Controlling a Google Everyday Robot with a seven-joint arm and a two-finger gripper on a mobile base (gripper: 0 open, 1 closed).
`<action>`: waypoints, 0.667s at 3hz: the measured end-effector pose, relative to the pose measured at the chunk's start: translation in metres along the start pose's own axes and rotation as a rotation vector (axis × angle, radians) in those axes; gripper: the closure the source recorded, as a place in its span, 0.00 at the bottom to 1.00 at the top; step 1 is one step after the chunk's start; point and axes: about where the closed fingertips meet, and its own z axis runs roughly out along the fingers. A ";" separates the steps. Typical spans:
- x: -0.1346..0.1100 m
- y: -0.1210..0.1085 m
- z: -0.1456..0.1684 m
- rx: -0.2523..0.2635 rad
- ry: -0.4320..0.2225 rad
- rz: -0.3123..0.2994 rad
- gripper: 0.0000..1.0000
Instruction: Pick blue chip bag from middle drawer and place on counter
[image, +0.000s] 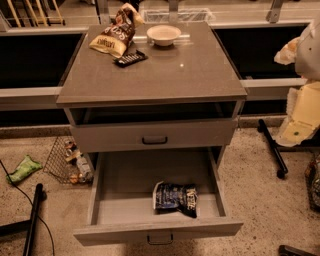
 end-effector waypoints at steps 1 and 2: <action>0.000 0.000 0.000 0.000 0.000 0.000 0.00; 0.001 -0.002 0.010 -0.003 0.004 0.003 0.00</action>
Offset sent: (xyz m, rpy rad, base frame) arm 0.0106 -0.0015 -0.0257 -0.0048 0.0314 -0.0067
